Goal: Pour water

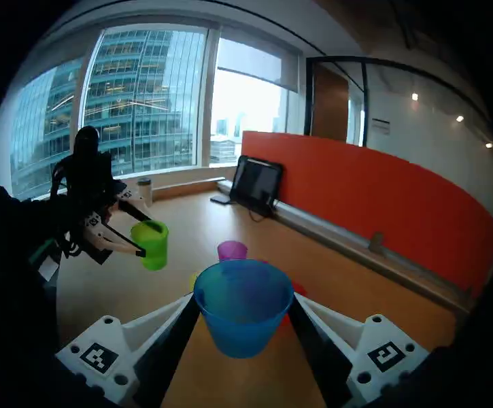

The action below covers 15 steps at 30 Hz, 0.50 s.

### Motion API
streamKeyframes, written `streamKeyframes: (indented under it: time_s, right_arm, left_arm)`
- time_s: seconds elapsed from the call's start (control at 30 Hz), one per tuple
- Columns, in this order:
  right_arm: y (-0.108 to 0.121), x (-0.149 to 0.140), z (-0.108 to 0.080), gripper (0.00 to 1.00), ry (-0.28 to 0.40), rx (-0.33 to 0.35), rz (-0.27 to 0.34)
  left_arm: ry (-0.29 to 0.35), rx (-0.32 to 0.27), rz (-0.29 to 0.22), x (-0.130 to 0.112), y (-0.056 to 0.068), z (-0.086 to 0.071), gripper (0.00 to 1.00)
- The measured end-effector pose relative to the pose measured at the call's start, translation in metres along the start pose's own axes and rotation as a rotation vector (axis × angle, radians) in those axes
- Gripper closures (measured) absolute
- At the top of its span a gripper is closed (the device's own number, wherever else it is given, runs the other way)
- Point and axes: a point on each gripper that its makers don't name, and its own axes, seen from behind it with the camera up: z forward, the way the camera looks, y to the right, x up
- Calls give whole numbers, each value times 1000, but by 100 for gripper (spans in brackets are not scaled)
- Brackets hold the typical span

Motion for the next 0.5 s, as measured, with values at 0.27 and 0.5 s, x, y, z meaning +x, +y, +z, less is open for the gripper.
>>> streamKeyframes:
  time_s: [0.27,0.5]
  right_arm:
    - [-3,-32,10,8,-77,14,-2]
    - [-5,-58,18,8,-132,22,1]
  left_arm:
    - [-92,-15,15,-30,1,8,13]
    - [-162,-34,32,-54,4,15,13]
